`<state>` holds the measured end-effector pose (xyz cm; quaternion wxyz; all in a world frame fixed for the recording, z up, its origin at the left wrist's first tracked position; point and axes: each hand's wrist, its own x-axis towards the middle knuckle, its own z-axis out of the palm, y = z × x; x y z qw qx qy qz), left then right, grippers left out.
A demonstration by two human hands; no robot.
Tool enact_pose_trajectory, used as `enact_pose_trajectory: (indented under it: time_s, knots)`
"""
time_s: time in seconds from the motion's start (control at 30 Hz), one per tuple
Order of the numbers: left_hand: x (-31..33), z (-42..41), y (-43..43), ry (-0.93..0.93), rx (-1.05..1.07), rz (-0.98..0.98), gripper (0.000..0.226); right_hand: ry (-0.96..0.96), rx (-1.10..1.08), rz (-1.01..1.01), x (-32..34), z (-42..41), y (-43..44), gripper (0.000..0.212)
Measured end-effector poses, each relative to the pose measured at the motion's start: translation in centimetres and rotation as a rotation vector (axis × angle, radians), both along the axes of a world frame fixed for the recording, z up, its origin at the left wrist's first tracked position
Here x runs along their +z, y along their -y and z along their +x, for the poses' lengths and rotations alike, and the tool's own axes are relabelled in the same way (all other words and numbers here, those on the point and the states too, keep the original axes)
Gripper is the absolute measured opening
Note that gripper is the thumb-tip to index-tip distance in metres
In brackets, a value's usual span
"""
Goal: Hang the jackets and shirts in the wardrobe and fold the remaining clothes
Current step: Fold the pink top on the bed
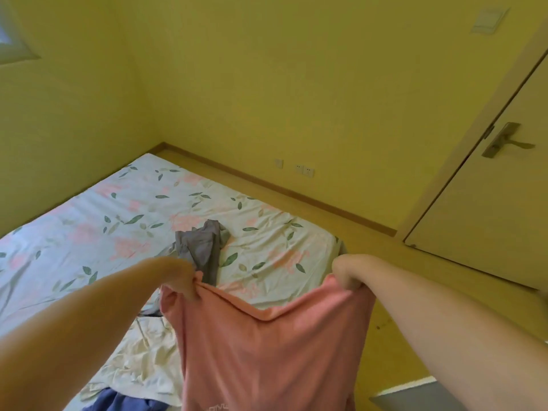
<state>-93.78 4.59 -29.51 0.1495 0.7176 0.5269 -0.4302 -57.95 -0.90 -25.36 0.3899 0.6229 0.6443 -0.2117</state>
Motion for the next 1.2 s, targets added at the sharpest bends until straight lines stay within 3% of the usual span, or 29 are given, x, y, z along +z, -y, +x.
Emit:
enact_pose_trajectory:
  time_s: [0.07, 0.13, 0.27, 0.4, 0.53, 0.67, 0.8, 0.9, 1.03, 1.2]
  knots:
    - [0.1, -0.2, -4.1, 0.125, 0.019, 0.265, 0.033, 0.012, -0.11, 0.26, 0.5, 0.0, -3.4, 0.038]
    - [2.0, -0.6, -8.3, 0.237, 0.19, 0.494, 0.022, -0.022, -0.251, 0.576, 2.0, 0.5, -7.0, 0.036]
    - [8.2, -1.6, -15.5, 0.514, 0.416, 0.937, 0.009, -0.006, -0.326, 1.079, 7.5, 2.0, -13.0, 0.038]
    - [15.1, -2.4, -19.7, 0.728, 0.426, 1.236, 0.007, -0.059, -0.339, 1.366, 13.4, 2.3, -16.9, 0.035]
    - [18.0, -3.7, -21.0, 0.778, 0.444, 1.398, 0.022, -0.185, -0.407, 1.528, 16.0, 1.9, -18.1, 0.034]
    - [15.0, -5.1, -19.7, 0.773, 0.424, 1.41, 0.023, -0.33, -0.39, 1.494, 14.1, 0.7, -17.7, 0.031]
    - [6.4, -6.8, -17.6, 0.677, 0.252, 1.272, 0.016, -0.364, -0.327, 1.331, 7.0, -1.0, -16.6, 0.022]
    - [-2.2, -7.6, -15.8, 0.593, 0.193, 1.101, 0.016, -0.326, -0.309, 1.142, -1.6, -2.3, -15.5, 0.016]
    - [-14.7, -8.0, -12.7, 0.434, 0.188, 0.843, 0.022, -0.279, -0.281, 0.927, -15.4, -4.0, -12.8, 0.038]
    - [-29.2, -8.8, -7.0, 0.254, 0.161, 0.618, 0.038, -0.114, -0.194, 0.593, -29.9, -4.9, -7.1, 0.038]
